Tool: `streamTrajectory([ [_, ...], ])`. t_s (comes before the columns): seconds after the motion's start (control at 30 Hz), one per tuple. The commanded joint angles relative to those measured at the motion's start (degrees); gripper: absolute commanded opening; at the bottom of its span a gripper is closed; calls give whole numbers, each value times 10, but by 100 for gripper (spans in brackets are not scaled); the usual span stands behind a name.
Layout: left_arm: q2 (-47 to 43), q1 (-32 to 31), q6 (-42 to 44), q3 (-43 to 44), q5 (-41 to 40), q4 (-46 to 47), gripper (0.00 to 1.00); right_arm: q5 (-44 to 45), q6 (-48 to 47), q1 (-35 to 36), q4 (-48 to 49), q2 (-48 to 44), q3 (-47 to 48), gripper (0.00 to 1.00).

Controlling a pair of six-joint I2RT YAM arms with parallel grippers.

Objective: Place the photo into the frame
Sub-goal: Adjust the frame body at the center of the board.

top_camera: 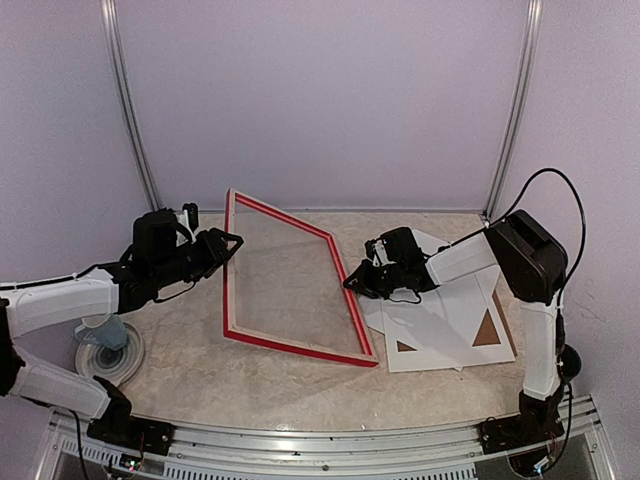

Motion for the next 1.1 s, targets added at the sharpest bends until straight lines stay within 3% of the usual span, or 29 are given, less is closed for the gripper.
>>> streamTrajectory([
  [0.0, -2, 6, 7, 10, 1, -25, 47, 5, 1, 5, -4, -16, 6, 4],
  [0.2, -18, 11, 3, 2, -3, -28, 38, 2, 1, 5, 2, -15, 2, 8],
  [0.47, -32, 27, 5, 4, -2, -33, 15, 12, -17, 3, -31, -40, 8, 24],
  [0.77, -31, 30, 10, 16, -1, -42, 14, 23, -35, -3, -57, -68, 9, 36],
  [1.07, -34, 31, 16, 39, 5, -70, 15, -20, -53, -1, -67, -44, 35, 40],
])
